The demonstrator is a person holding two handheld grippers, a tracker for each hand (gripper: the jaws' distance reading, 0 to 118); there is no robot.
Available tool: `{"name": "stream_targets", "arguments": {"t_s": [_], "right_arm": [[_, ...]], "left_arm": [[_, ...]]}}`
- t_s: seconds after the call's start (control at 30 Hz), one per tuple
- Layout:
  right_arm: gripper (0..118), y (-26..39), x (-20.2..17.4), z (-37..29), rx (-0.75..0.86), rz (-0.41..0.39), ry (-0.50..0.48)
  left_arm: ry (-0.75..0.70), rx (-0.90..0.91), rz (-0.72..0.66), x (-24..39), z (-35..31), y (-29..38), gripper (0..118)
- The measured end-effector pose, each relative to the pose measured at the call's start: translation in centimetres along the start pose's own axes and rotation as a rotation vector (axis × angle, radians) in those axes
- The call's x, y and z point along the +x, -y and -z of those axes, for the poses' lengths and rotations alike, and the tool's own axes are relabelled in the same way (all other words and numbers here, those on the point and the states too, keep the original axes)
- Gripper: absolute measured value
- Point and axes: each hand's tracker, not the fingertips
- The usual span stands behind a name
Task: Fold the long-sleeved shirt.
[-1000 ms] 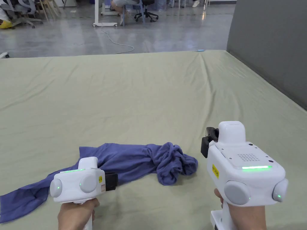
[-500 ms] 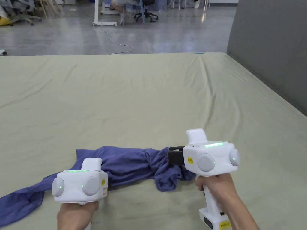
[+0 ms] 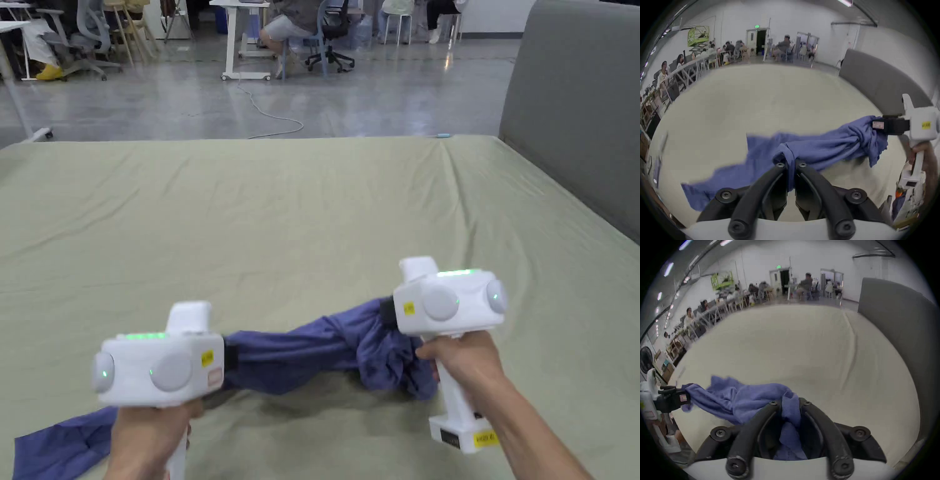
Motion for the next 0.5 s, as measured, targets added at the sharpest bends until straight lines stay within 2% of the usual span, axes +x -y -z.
{"name": "stream_targets", "arguments": {"t_s": [0.13,0.27,0.4,0.43,0.5], "right_arm": [[13,-7.8,-0.6,-6.1,0.158,-0.041,-0.017],[10,-17.0,-1.2,-10.8,0.250,-0.073,0.048],[9,-25.0,-1.8,-15.2,0.347,-0.042,0.037],[8,-26.5,-1.9,-16.0,0.359,-0.034,0.049],[8,-29.8,-2.2,-17.7,0.398,-0.066,0.105]], "left_arm": [[-0.002,0.200,0.043,0.5,-5.0,-9.8,0],[0.016,0.367,0.032,1.3,-10.3,-21.0,0],[0.005,0.426,0.040,2.5,-13.9,-30.6,0],[0.024,0.432,0.030,2.5,-14.6,-32.5,0],[0.088,0.442,-0.052,2.2,-15.7,-36.1,0]]}}
